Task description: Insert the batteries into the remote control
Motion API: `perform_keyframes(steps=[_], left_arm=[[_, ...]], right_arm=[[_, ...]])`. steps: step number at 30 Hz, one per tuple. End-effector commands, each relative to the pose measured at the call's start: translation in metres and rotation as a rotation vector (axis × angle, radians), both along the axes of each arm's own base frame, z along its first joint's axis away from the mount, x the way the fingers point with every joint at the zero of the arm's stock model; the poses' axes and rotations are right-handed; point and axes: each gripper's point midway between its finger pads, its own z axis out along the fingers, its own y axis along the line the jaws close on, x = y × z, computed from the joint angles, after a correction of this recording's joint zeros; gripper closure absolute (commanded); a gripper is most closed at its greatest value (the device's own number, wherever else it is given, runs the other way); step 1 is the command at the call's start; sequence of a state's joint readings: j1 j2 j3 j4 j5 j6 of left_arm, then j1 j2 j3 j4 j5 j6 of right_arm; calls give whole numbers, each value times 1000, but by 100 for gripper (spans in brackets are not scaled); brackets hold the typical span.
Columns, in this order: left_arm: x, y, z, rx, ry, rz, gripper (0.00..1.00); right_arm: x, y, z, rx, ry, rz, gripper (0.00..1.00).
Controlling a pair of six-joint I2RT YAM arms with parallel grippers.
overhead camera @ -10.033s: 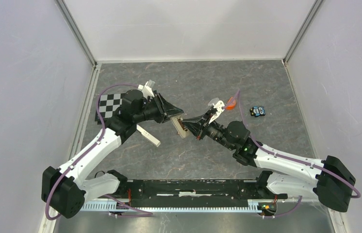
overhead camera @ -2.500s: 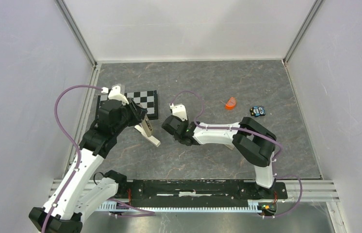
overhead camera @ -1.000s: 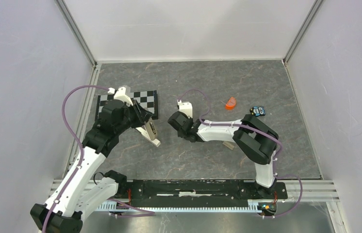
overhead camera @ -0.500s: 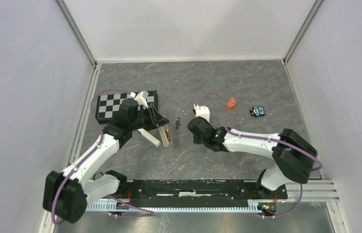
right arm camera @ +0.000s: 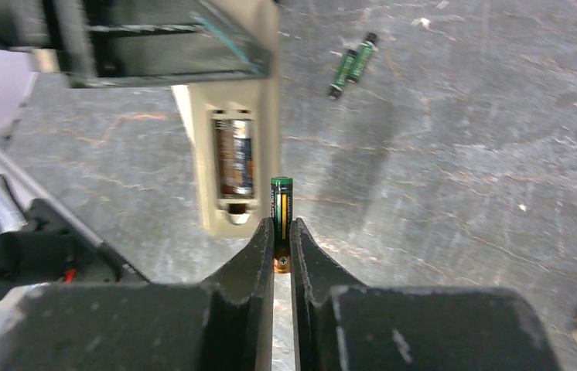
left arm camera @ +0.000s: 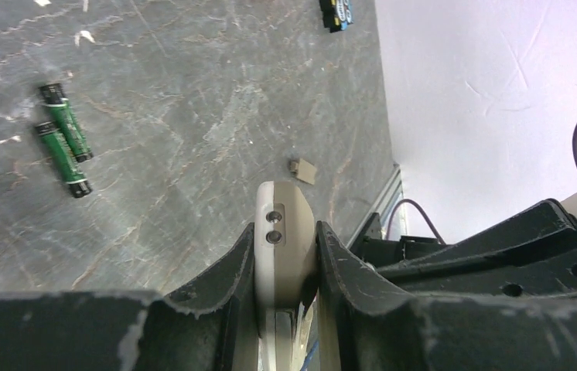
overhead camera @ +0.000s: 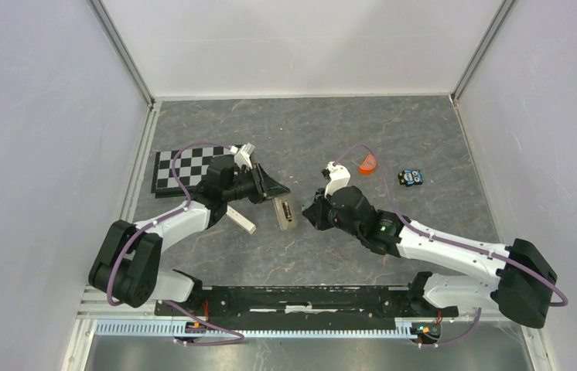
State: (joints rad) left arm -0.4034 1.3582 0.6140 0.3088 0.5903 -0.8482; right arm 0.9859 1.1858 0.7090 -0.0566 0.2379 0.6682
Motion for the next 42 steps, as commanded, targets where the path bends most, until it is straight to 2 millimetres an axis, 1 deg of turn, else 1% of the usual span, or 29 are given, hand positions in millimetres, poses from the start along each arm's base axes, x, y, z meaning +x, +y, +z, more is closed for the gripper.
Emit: perform_keyframes(steps=[1,3,6,12,19,24,27,30,33,36,39,42], left_arm=[[-5,-17,27,-125,-61,-74,98],[-8,-19,31,-146,-61,-88,98],[-12,-23,37,-175,-58,-111,98],[-19,-25,42,-215,-46,-130,98],[-22,-26,52,-260,-62,-132,98],[-22,-26,60,-274,-75,-131,98],[-23,-26,64,-284,-78,-132,98],[-24,-26,67,-296,-78,-133,98],[-24,-26,71,-312,-77,-132,98],[-25,-27,77,-332,-71,-133,98],[-27,-27,85,-365,-57,-131,98],[-30,-26,97,-408,-37,-129,98]], right_arm=[[-10,21,32,140,-51,116,87],[-11,25,35,153,-53,131,87],[-11,30,35,156,-50,148,87],[-7,36,35,157,-52,154,87],[-9,43,36,163,-40,176,85],[-9,43,33,144,-22,175,81],[-9,43,33,135,-12,172,75],[-10,44,37,151,-10,175,69],[-10,44,43,164,-10,169,64],[-9,42,53,189,-25,152,56],[-6,37,63,220,-41,118,44],[-4,35,75,255,-56,99,41]])
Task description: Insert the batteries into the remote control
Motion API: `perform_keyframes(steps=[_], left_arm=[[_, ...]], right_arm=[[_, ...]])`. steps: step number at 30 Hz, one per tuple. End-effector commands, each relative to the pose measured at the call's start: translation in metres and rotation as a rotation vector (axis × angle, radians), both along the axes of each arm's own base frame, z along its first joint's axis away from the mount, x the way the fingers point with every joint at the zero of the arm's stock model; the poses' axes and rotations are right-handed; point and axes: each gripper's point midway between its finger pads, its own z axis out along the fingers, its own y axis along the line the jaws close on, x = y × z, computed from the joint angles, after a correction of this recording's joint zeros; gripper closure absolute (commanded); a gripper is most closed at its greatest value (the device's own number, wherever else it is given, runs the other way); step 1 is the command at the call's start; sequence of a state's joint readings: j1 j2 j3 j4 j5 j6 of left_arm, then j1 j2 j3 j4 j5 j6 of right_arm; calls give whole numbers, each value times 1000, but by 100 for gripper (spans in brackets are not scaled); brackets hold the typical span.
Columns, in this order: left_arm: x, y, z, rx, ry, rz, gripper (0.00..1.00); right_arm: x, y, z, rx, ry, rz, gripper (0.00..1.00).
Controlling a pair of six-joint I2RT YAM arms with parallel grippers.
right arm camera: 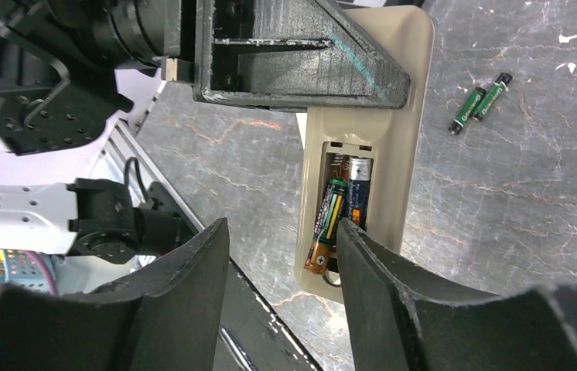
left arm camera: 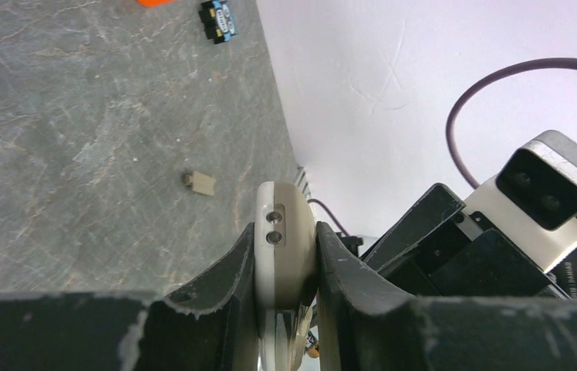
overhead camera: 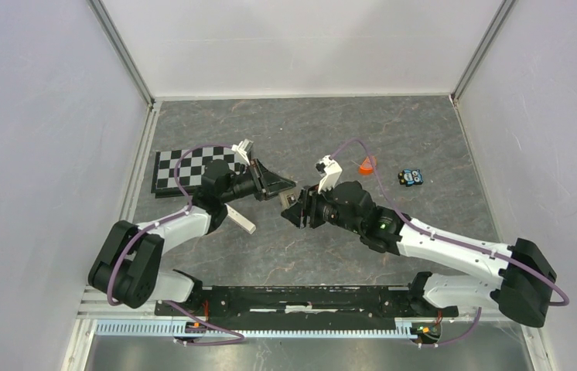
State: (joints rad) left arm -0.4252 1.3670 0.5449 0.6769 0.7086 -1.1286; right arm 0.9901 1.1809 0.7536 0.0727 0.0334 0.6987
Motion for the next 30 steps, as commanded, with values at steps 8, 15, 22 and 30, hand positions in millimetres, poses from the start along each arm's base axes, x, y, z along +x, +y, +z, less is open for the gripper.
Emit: perform_keyframes(steps=[8,15,22,30], left_arm=[[-23,0,75,-205,-7,-53,98],[-17,1,86,-249,30,-21,98],[-12,4,104,-368,69,8,98],[-10,6,103,-368,102,34,98]], right_arm=[[18,-15,66,172,-92,-127,31],[9,-40,98,378,-178,-175,21],[0,-44,89,510,-105,-178,9],[-9,-42,98,710,-71,-140,15]])
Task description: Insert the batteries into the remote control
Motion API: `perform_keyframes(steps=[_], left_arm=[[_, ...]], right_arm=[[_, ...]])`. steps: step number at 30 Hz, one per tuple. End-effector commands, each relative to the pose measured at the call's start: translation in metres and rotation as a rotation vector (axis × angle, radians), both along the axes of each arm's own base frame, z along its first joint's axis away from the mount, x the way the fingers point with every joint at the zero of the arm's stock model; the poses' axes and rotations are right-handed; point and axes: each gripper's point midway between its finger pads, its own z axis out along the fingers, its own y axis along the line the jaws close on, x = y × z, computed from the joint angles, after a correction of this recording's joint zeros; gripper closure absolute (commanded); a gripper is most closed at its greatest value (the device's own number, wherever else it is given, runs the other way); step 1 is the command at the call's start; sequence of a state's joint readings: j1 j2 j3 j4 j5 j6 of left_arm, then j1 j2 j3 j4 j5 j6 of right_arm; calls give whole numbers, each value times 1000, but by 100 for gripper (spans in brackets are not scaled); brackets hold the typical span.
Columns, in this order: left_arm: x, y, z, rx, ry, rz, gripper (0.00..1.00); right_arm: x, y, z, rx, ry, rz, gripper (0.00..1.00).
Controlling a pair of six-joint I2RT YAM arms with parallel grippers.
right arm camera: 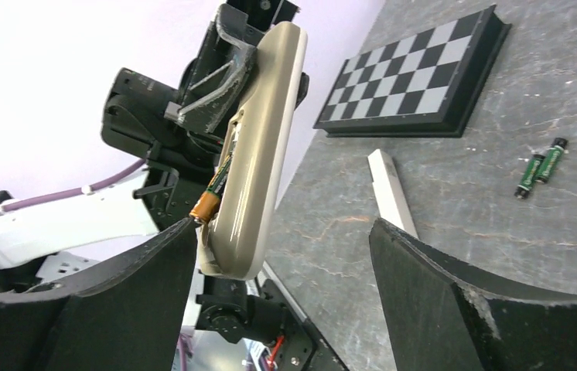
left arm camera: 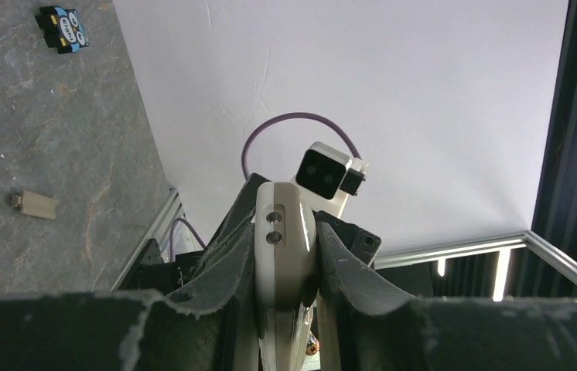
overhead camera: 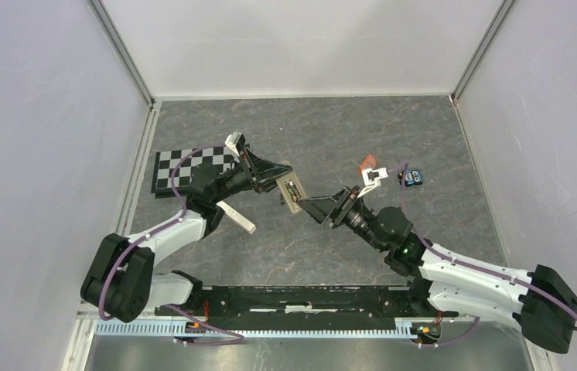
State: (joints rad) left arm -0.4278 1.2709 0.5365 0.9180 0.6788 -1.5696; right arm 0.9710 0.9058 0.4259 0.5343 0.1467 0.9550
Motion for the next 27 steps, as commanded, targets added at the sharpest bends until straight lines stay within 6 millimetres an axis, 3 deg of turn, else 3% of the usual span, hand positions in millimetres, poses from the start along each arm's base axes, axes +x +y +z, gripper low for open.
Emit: perform_keyframes(steps=[1,23,27], left_arm=[[1,2,12,-37,5,20,98],[-7,3,13,-24,-5,2,98],[-14,2,22,-31,-53,-15,98]], right_arm=[[-6,-3,44,233,-61,23,15],[3,15,29,195,7,34,30],[5,16,19,187,56,26,35]])
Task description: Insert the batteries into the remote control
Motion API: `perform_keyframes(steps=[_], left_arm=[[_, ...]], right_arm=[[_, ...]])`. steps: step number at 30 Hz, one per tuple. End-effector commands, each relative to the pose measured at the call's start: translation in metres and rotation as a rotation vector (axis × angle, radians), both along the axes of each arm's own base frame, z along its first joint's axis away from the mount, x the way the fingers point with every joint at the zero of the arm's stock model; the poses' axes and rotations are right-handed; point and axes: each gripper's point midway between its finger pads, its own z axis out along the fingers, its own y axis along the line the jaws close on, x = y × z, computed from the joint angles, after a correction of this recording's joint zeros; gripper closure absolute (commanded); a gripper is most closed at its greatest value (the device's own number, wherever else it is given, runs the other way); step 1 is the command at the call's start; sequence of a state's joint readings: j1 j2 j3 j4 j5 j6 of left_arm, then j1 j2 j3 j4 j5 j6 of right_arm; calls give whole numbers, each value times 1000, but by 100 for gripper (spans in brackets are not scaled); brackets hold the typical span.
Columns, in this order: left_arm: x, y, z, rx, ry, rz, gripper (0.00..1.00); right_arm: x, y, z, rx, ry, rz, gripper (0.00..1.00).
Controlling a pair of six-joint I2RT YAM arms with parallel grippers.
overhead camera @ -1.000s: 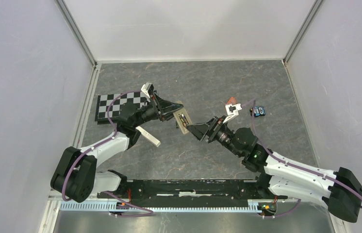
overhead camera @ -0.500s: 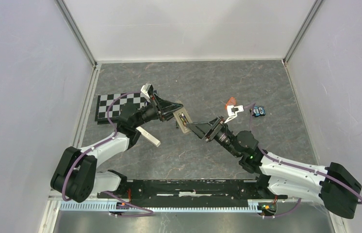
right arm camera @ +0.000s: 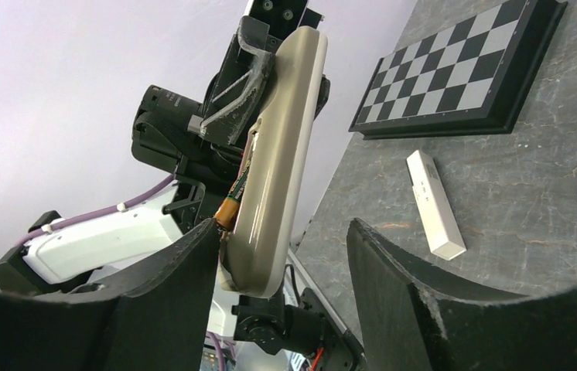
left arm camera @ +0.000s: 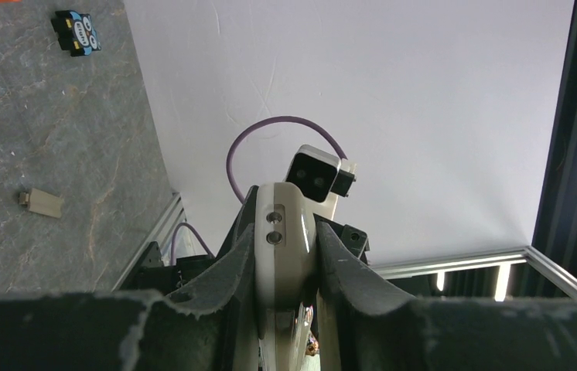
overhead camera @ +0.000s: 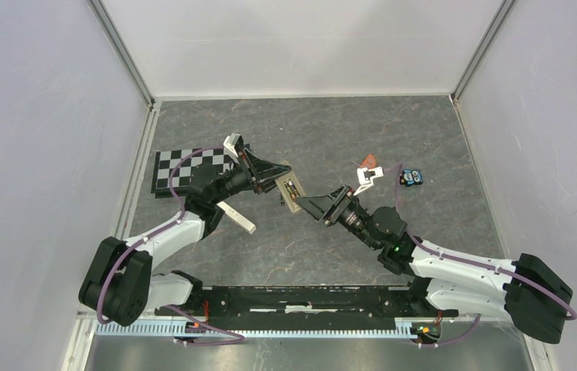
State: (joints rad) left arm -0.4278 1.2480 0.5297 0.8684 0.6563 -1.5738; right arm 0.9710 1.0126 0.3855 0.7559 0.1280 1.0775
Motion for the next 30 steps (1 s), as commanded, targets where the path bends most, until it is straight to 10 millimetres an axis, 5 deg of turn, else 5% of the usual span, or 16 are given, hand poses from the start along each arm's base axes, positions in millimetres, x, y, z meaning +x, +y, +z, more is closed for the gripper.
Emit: perform_keyframes(steps=[1,19,22,27,30], left_arm=[[-17,0,29,-38,-106,-39,98],[-63,-3,80,1,-450,-119,98],[-59,-4,74,42,-449,-107,98],[-54,-5,60,98,-461,-100,98],[-52,-6,51,137,-470,-97,98]], right_arm=[[4,3,13,43,23,-7,35],[15,12,-50,-168,301,-48,52],[13,12,-42,-171,233,-31,47],[6,17,-10,-198,14,45,21],[-2,18,10,-192,-112,92,14]])
